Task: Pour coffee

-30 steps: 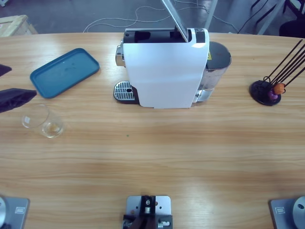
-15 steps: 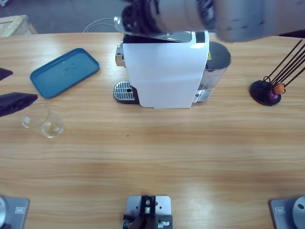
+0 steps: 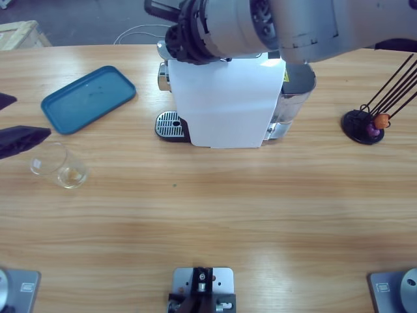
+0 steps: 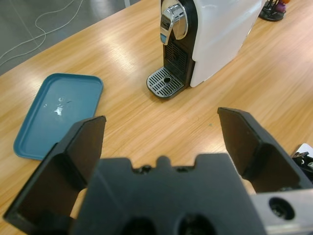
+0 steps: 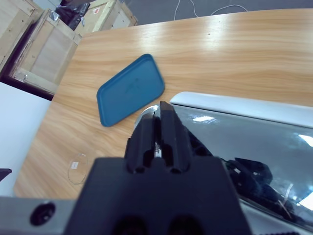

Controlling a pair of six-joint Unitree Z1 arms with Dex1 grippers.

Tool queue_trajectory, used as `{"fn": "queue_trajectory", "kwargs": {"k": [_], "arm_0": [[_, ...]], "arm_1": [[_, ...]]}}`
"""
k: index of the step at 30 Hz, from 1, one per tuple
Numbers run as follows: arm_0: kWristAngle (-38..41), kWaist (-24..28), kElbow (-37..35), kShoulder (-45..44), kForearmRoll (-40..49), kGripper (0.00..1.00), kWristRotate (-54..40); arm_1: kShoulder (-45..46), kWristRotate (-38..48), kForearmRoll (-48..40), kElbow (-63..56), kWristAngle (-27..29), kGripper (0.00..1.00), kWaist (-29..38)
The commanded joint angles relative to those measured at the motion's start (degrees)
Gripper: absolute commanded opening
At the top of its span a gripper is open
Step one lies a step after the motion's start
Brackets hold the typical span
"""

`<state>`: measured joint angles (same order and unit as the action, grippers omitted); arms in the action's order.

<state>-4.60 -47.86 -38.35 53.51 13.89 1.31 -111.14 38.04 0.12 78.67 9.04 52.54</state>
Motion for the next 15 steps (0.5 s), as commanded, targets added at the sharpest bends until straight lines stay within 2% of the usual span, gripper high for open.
{"fn": "queue_trajectory", "kwargs": {"k": [1,4,8,12,15], "arm_0": [[-2.94,-0.39,2.39,-1.09,0.77,0.991,3.08],[-7.74,0.38,3.51,-0.72,1.17,0.991,8.69],[-11.85,2.31,2.79,3.22,6.02,0.988,22.26],[-17.25,-0.46,2.76,7.03,10.77,0.981,31.98],[-20.71,-3.05,3.53,8.4,10.89,0.972,34.83]], "arm_1": [[3.11,-15.17,5.43,-3.43,-1.46,1.0,1.55],[14.74,-20.25,8.03,-2.63,-1.52,1.0,2.06],[26.71,-22.48,18.56,-7.88,1.23,1.0,2.9],[35.54,-21.17,23.32,-15.72,3.72,1.0,5.29],[38.81,-19.25,25.5,-18.36,4.93,1.0,5.91]]}}
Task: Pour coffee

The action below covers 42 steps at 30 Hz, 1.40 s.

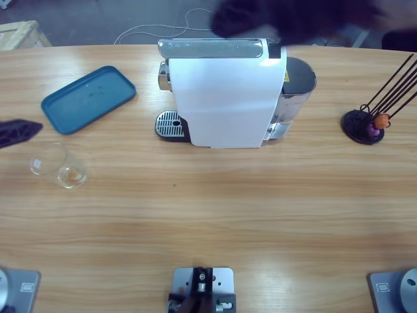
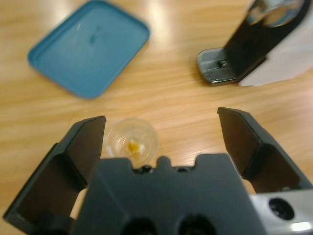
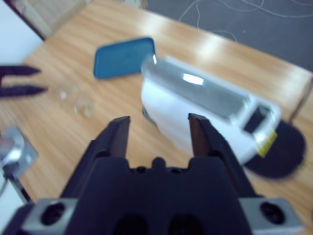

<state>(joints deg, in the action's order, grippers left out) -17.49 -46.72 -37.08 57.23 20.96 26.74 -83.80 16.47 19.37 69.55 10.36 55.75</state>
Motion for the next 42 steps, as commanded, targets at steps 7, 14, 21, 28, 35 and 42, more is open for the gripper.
{"fn": "queue_trajectory", "kwargs": {"k": [7,14,21,28,35,42], "arm_0": [[-15.69,-17.6,3.58,14.26,4.53,0.977,22.51],[-21.6,-18.23,1.77,14.79,7.17,0.982,23.62],[-22.5,-17.79,2.68,20.38,8.26,0.977,31.23],[-22.85,-18.43,4.14,20.13,7.82,0.973,34.85],[-24.57,-21.31,6.32,23.37,3.55,0.973,36.54],[-24.96,-22.45,6.76,26.44,2.05,0.933,36.54]], "arm_1": [[13.12,3.46,8.9,-10.49,4.15,1.0,3.05],[13.79,5.45,8.85,-13.83,4.5,1.0,3.05],[15.1,6.21,9.02,-15.59,4.23,1.0,3.05],[14.01,6.7,9.22,-16.03,4.32,1.0,3.05],[17.18,6.82,11.03,-17.17,4.32,1.0,3.05],[18.04,7.09,11.82,-17.52,4.29,1.0,3.05]]}}
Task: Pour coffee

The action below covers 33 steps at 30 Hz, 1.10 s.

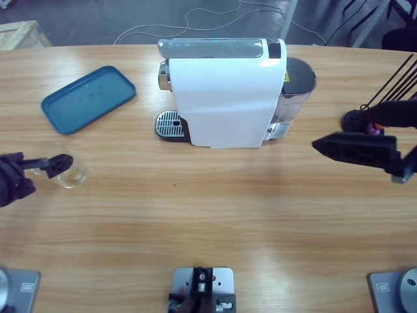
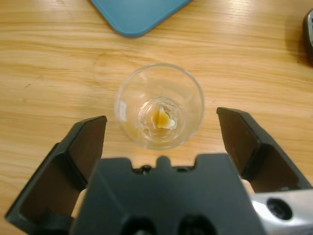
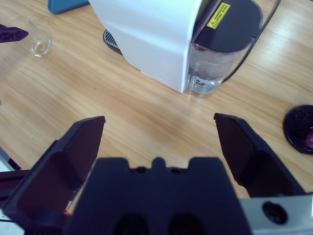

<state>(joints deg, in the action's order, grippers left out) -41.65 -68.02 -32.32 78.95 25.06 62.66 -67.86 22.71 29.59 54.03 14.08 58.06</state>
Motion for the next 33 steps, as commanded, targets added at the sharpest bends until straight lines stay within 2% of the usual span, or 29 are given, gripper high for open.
{"fn": "queue_trajectory", "kwargs": {"k": [1,8,10,12,13,21,22,24,27,31,33], "arm_0": [[-0.83,-1.15,1.99,5.07,-2.17,0.92,0.62],[-1.34,-0.66,1.77,7.76,-3.12,0.858,0.57],[-2.03,-0.3,1.73,8.15,-3.17,0.868,0.62],[-2.63,-0.27,1.59,8.15,-3.17,0.97,0.55],[-2.7,-0.27,1.55,8.15,-3.17,0.982,0.52],[-2.82,-0.27,0.97,9.38,-3.17,0.941,0.01],[-2.77,0.03,0.94,9.84,-3.17,0.872,0.04],[-1.92,1.56,0.61,10.94,-3.12,0.808,0.03],[-1.32,3.72,0.66,10.96,-3.17,0.42,-0.01],[-1.32,4.21,0.66,10.68,-3.17,0.01,-0.26],[-1.48,4.21,0.73,9.94,-3.31,0.0,-1.01]], "arm_1": [[2.38,0.85,2.1,-2.0,0.58,1.0,0.74],[5.03,0.94,5.14,-2.62,0.51,1.0,0.74],[5.28,0.94,5.39,-2.63,0.51,1.0,0.74],[5.33,0.94,5.47,-2.79,0.51,1.0,0.74],[5.33,0.94,5.47,-2.95,0.51,1.0,0.74],[5.63,0.94,5.39,-4.04,0.51,1.0,0.74],[5.68,0.94,5.39,-4.11,0.51,1.0,0.74],[5.86,0.94,5.39,-4.3,0.51,1.0,0.74],[6.28,0.94,5.39,-4.5,0.51,1.0,0.74],[6.86,0.94,5.4,-4.85,0.51,1.0,0.74],[6.84,1.02,5.39,-4.9,0.6,1.0,0.74]]}}
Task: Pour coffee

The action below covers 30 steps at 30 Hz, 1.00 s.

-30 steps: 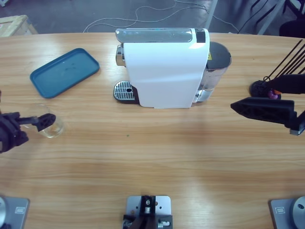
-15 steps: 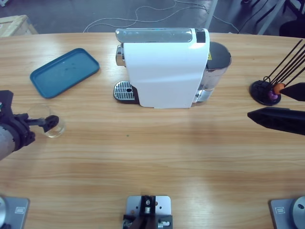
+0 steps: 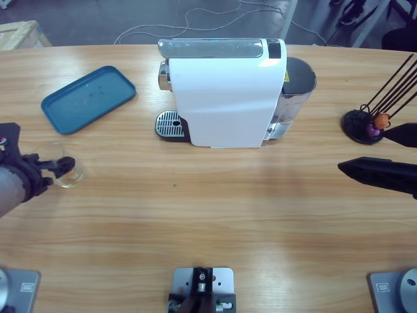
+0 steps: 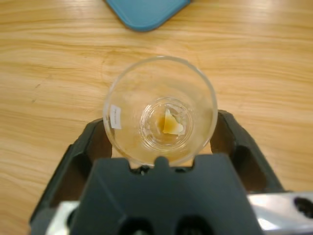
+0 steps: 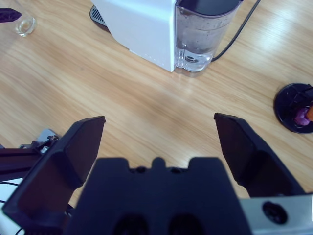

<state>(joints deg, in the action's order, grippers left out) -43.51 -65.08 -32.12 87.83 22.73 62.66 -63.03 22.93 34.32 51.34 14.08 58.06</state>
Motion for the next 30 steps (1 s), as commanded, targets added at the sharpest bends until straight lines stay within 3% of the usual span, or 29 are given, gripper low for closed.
{"fn": "queue_trajectory", "kwargs": {"k": [1,5,9,11,14,17,21,24,27,30], "arm_0": [[0.36,1.27,0.62,0.46,-1.06,0.0,-1.47],[-0.64,1.04,0.75,-2.79,-1.02,0.0,-4.51],[-0.19,0.92,0.18,-9.87,-2.68,0.0,-16.83],[4.61,1.85,-0.71,-14.6,-5.17,0.0,-28.99],[16.72,8.32,-0.89,-22.74,-12.7,0.0,-52.58],[38.7,19.01,-1.12,-25.09,-20.04,0.0,-73.03],[62.07,33.17,-2.08,-20.66,-20.8,0.0,-87.39],[70.18,42.16,-4.37,-14.35,-20.84,0.0,-98.83],[79.2,48.52,-9.52,-3.49,-21.03,0.0,-111.58],[85.95,50.74,-15.76,6.97,-21.66,0.0,-115.79]], "arm_1": [[1.95,0.8,0.66,-2.21,0.6,1.0,0.74],[1.95,0.88,0.51,-2.37,0.72,1.0,0.74],[2.0,0.8,0.35,-2.27,1.14,1.0,0.74],[2.21,-0.15,1.28,-0.79,1.37,1.0,0.74],[2.58,-3.44,5.71,4.15,1.67,1.0,0.74],[4.69,-6.29,8.14,6.89,1.74,1.0,0.74],[8.82,-9.79,12.07,7.37,2.71,1.0,0.74],[10.56,-11.07,15.64,7.26,5.33,1.0,0.74],[11.24,-11.07,16.22,7.05,6.15,1.0,0.74],[10.49,-11.07,16.64,7.03,7.07,1.0,0.74]]}}
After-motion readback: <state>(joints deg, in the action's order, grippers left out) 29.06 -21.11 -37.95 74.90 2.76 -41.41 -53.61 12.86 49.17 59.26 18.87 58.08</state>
